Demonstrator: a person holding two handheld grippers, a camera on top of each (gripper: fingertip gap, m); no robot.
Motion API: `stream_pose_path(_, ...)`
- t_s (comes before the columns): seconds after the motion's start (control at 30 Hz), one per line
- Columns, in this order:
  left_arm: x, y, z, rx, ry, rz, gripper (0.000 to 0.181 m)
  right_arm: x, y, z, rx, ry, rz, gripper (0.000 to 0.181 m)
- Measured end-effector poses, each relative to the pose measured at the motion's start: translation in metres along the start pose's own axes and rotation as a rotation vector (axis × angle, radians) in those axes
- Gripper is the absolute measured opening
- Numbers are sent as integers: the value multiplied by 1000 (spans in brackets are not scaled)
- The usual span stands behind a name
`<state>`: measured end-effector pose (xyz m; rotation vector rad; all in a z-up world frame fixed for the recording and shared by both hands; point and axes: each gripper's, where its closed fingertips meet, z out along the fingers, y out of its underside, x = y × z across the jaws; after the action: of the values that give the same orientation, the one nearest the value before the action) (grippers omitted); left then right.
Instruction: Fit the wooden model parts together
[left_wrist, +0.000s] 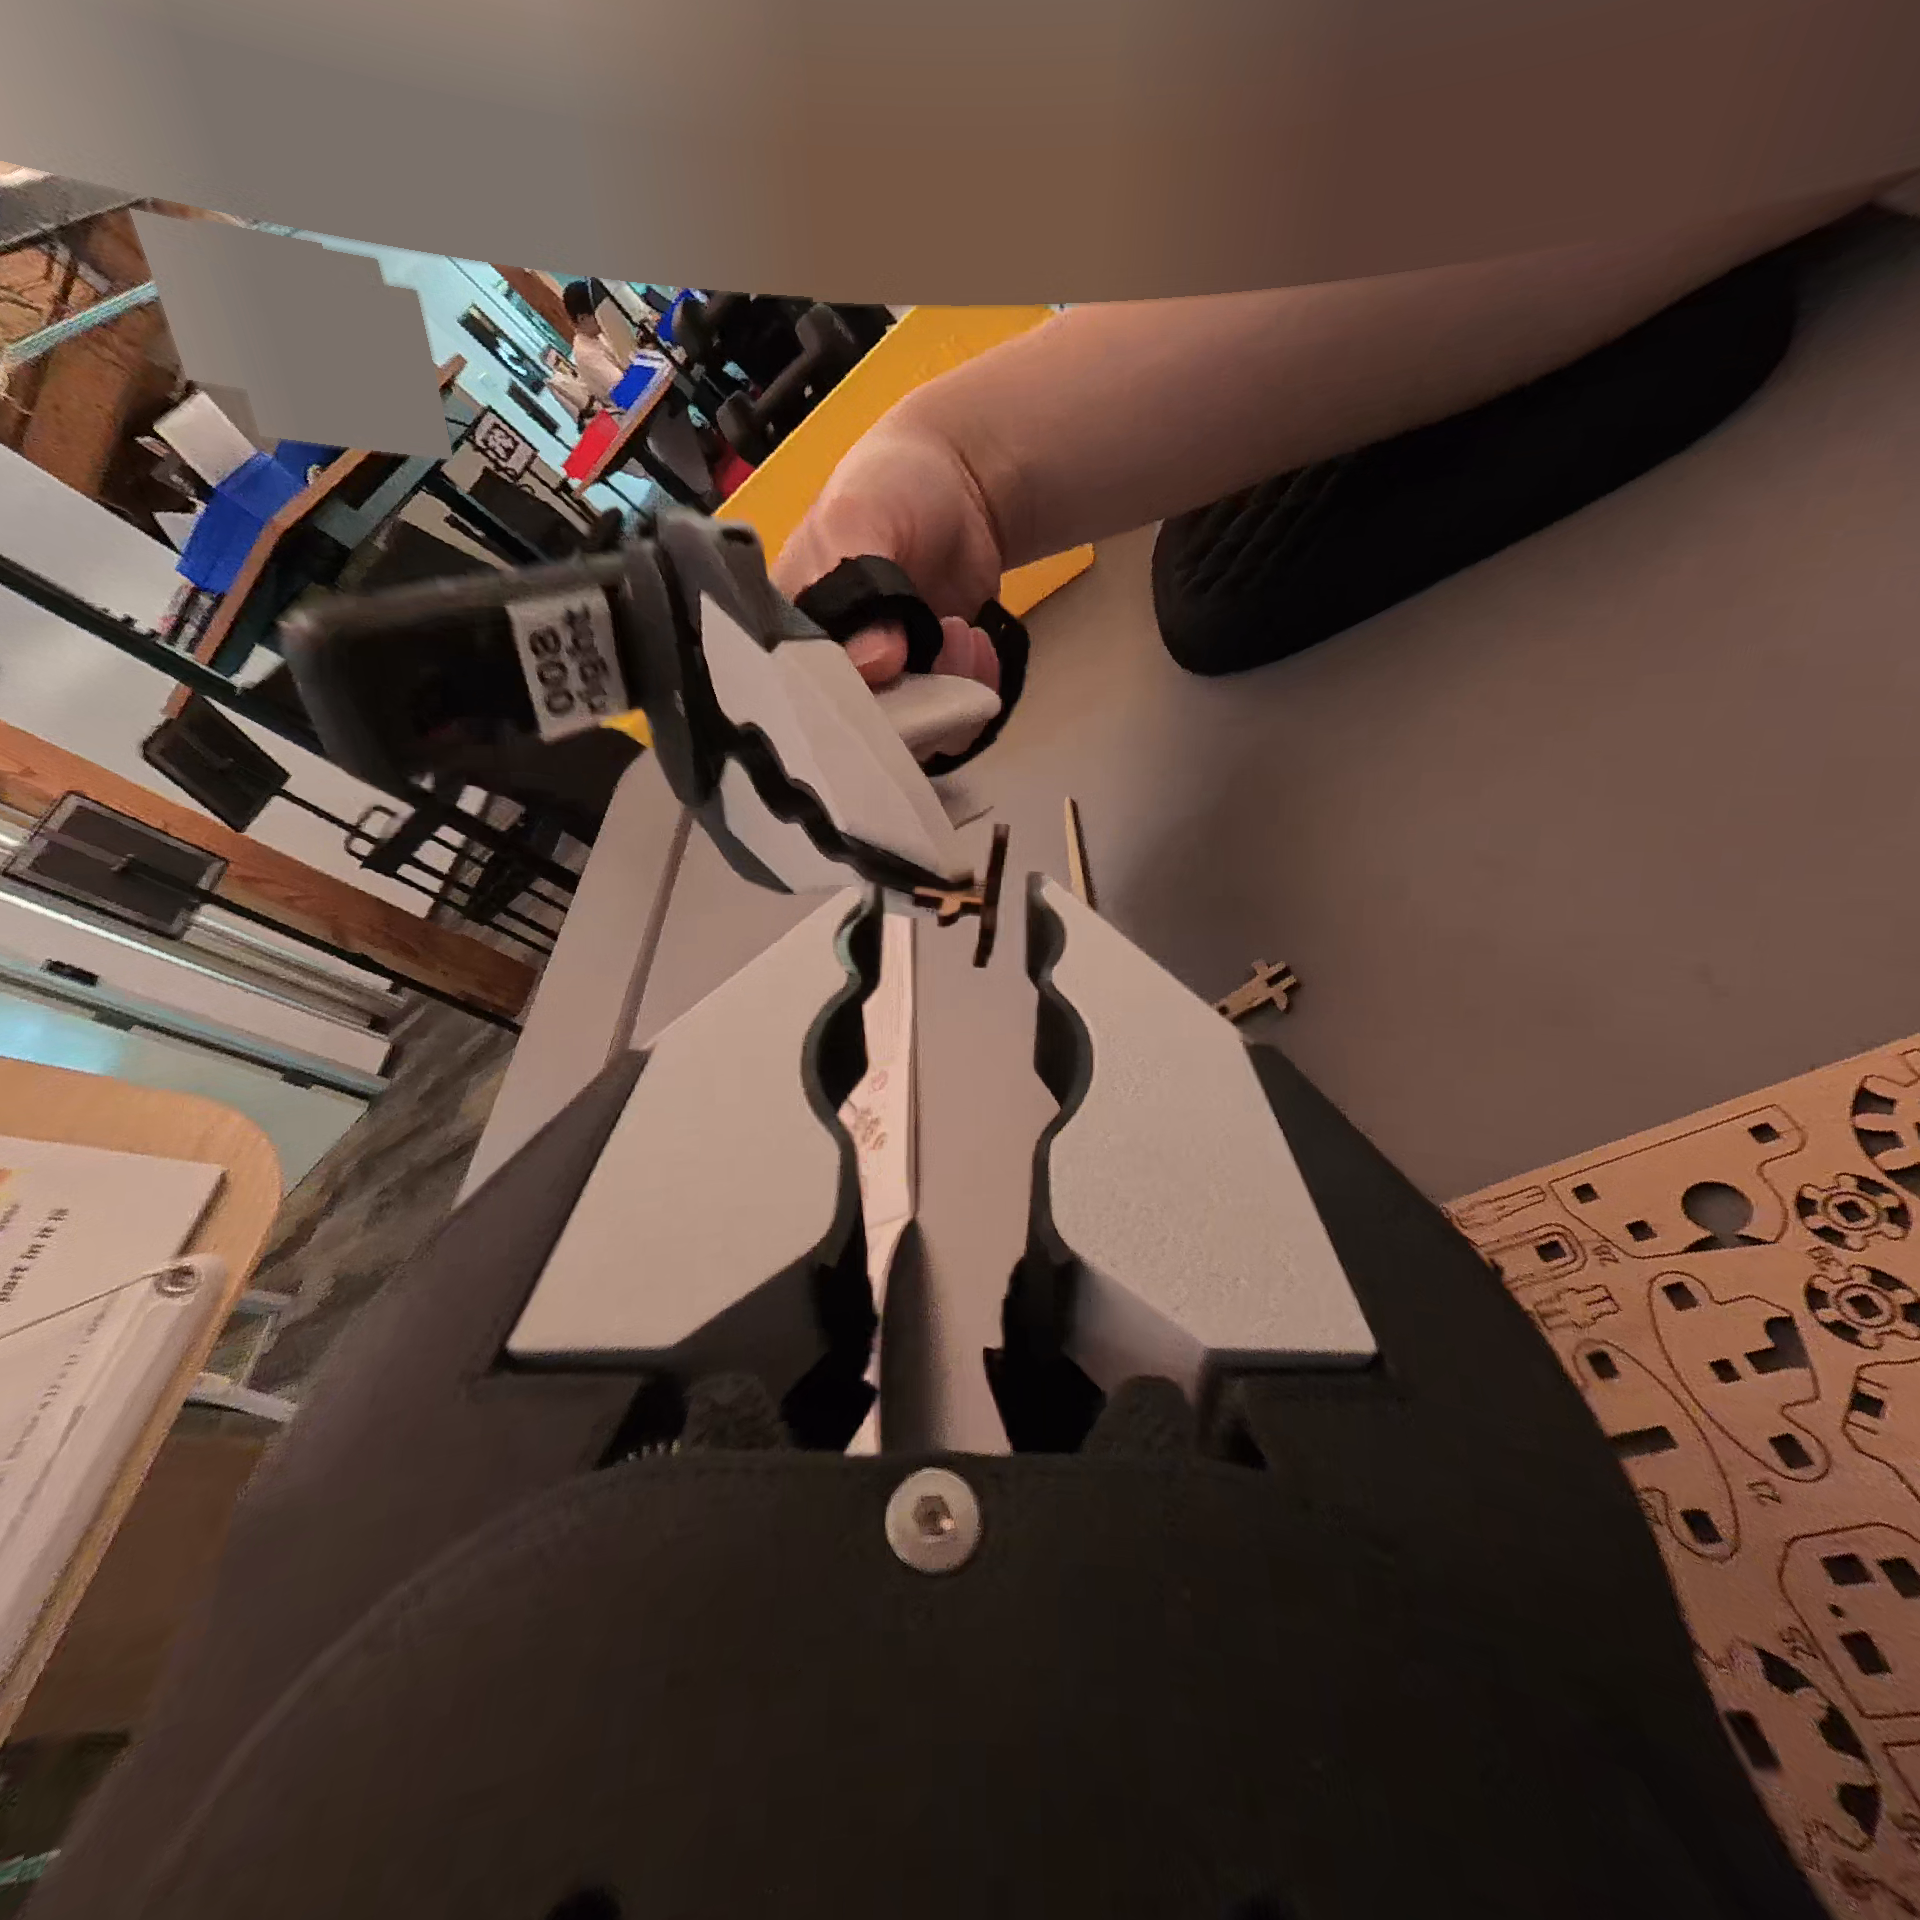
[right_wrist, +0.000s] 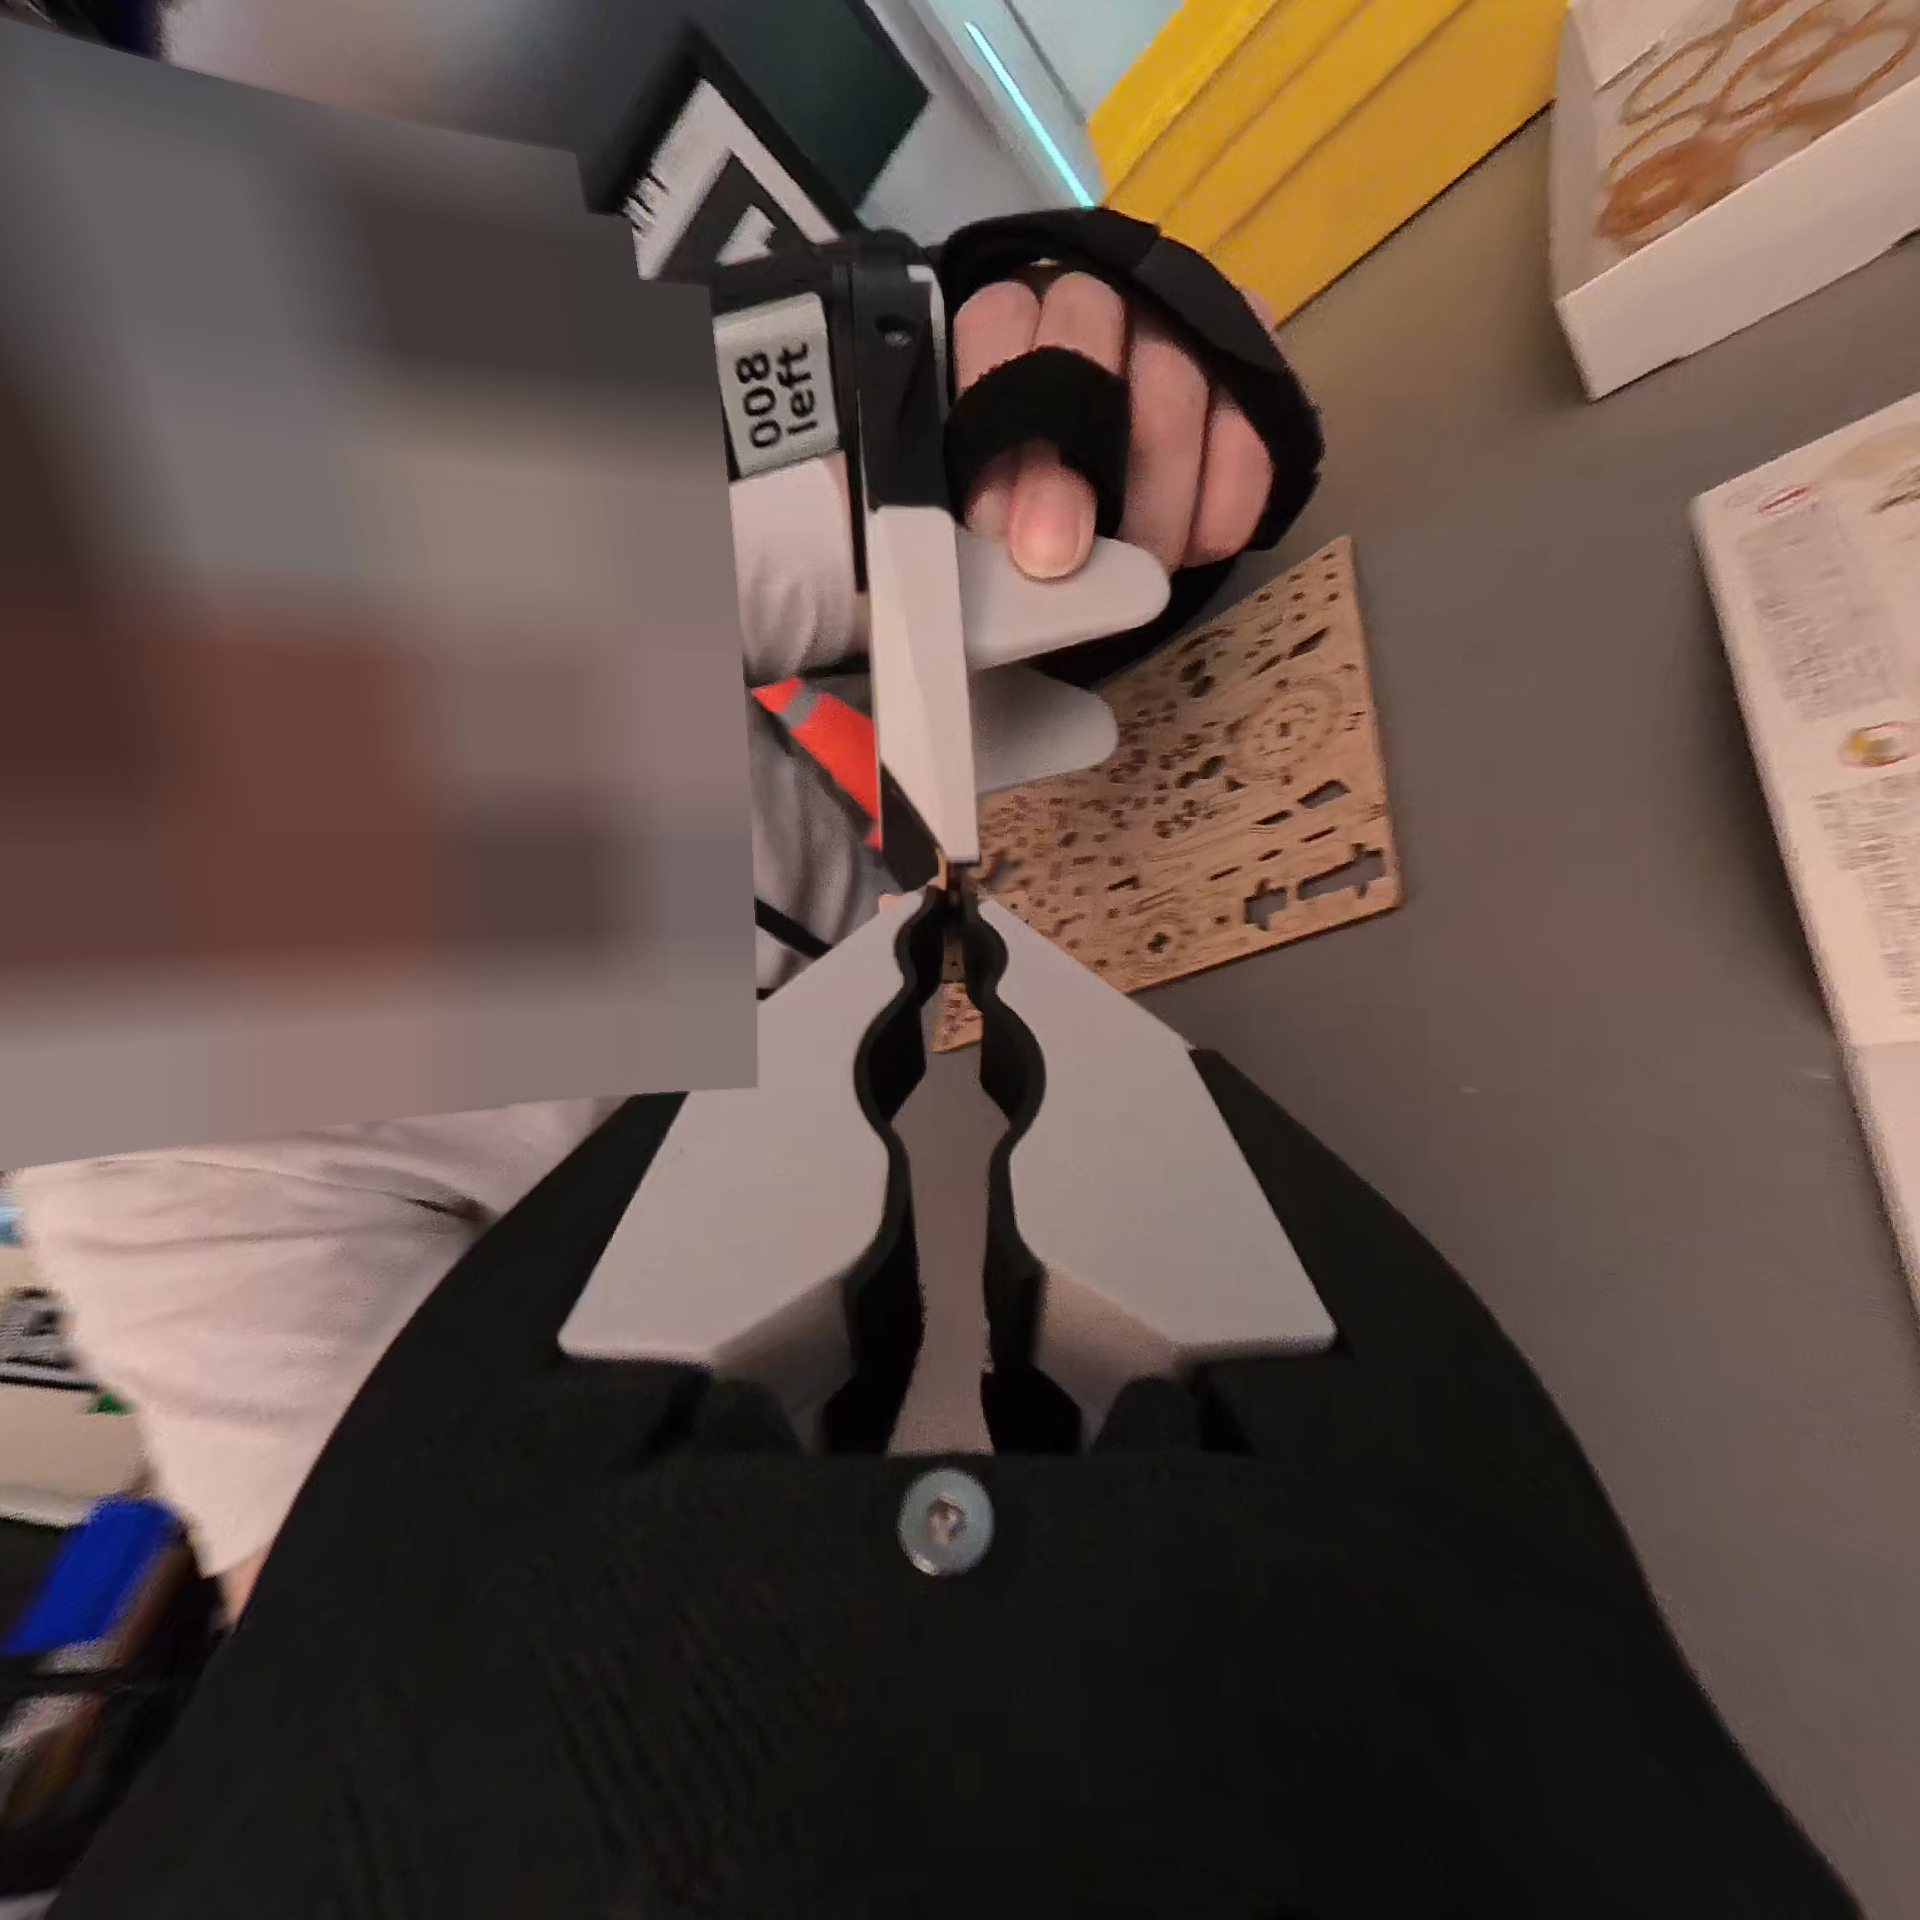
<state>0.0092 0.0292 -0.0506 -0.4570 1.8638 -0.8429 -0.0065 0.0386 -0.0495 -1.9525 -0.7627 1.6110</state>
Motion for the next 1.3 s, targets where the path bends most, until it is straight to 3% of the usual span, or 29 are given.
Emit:
stream_pose_path(0.1,1,9,-3,2,68,-94,34,16,0,-6,-20,156,-120,0)
stream_pose_path(0.17,-2,15,-7,13,106,-167,26,30,2,-7,-40,256,-175,0)
stream_pose_path(0.27,-10,32,-10,-3,144,-310,12,57,22,1,-195,395,-278,1)
stream_pose_path(0.5,6,70,-4,-140,280,-470,23,90,46,12,-389,526,-411,1)
stream_pose_path(0.63,-11,63,-9,-70,229,-509,22,93,52,14,-409,526,-396,3)
stream_pose_path(0.73,-22,61,-13,-35,193,-539,22,93,50,14,-405,533,-381,16)
stream_pose_path(0.93,-40,61,-18,0,106,-533,19,90,43,16,-400,558,-433,8)
stream_pose_path(0.97,-45,58,-20,23,81,-531,18,90,44,16,-415,560,-439,2)
stream_pose_path(1.3,-110,24,-73,356,-146,-643,12,96,44,14,-465,636,-431,1)
